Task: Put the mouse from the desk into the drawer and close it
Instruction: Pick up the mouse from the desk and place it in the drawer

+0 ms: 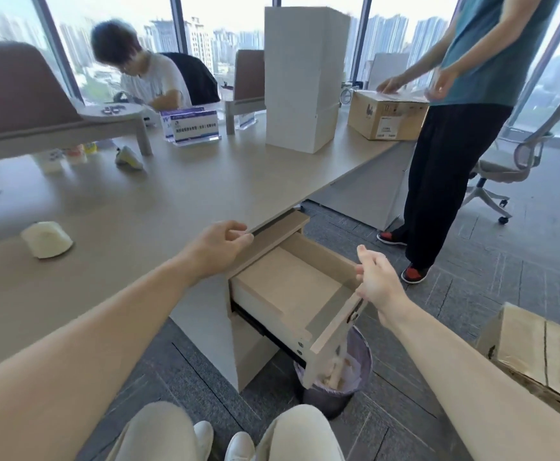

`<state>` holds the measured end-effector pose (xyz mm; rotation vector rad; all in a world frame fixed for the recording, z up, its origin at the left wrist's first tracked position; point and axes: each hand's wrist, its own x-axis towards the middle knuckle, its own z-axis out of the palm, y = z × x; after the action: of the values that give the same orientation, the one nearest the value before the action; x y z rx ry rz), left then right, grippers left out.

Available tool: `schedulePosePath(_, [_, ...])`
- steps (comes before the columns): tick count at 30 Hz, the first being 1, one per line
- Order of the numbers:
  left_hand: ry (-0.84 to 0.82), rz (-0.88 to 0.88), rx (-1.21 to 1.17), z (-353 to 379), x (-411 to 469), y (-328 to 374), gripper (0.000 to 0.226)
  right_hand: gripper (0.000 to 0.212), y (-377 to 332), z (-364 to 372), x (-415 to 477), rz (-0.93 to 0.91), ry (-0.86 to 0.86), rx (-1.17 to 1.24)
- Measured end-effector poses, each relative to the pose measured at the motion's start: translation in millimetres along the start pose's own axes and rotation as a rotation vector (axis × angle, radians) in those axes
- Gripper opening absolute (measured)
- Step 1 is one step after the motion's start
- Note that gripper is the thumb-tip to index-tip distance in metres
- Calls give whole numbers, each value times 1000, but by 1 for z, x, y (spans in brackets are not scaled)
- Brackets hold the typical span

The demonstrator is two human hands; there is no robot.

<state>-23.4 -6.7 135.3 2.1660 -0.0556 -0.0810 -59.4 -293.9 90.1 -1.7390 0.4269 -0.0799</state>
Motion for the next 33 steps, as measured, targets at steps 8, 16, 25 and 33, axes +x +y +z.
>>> schedulePosePath(8, [299, -72, -234, -134, -59, -21, 35, 39, -67, 89, -20, -126, -170, 42])
schedulePosePath(16, [539, -282, -379, -242, -123, -131, 36, 35, -100, 264, -29, -155, -459, 70])
schedulePosePath(25, [754, -394, -703, -301, -159, -226, 57, 35, -94, 402, -32, -81, -608, 71])
schedulePosePath(33, [779, -271, -776, -300, -147, -255, 56, 87, -106, 486, -69, -487, -662, -361])
